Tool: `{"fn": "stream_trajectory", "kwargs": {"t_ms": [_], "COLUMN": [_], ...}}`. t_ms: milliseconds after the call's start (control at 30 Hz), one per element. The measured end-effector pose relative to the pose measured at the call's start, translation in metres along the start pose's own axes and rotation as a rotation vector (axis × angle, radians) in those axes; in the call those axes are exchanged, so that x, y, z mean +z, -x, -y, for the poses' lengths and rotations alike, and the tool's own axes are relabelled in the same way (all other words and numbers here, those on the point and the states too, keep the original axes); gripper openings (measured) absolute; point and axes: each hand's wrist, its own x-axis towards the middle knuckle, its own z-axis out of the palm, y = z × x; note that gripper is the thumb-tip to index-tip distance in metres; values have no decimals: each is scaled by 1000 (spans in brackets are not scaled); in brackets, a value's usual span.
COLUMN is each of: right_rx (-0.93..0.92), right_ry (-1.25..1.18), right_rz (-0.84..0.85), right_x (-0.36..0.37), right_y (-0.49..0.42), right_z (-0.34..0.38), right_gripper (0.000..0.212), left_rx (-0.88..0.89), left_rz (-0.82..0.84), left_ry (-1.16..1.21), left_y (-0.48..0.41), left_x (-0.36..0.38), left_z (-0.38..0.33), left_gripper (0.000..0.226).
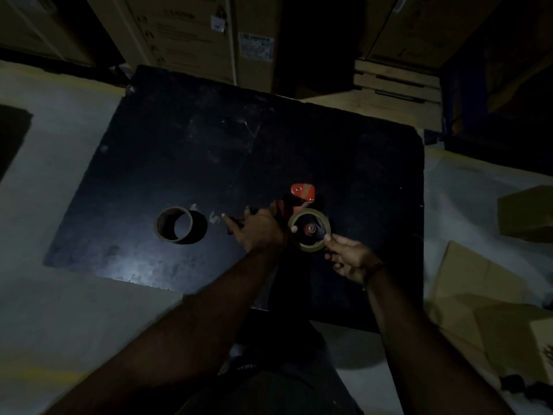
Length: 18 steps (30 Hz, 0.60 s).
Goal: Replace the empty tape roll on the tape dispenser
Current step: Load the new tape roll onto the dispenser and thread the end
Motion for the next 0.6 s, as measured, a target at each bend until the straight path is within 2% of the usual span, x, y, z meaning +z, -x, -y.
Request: {"fn": "stream_trajectory", "kwargs": {"t_ms": [100, 167, 333, 400, 500, 600], "right_rx": [-4, -12, -63, -90, -126, -153], "right_ry": [-22, -33, -72, -90, -122, -162], "right_rz": [6, 7, 2, -7, 6, 30], "right_x": [2, 5, 14, 16, 22, 24], "right_y": [4, 9, 15, 18, 25, 29], "right_z": [-3, -2, -3, -8, -16, -23], "right_gripper": [57, 55, 51, 50, 39, 34], "left_rx": [0, 1, 44, 63, 109, 117], "left_rz": [-18, 14, 264, 332, 394, 324], "left_ry": [17, -14, -103, -65, -45, -67], "left_y": [3, 2, -22, -31, -35, -30], "left_x": [-3, -7, -1, 1, -1, 4], "left_z": [-1, -2, 9, 15, 24, 43], "left_gripper": [52, 57, 95, 109, 97, 94]}}
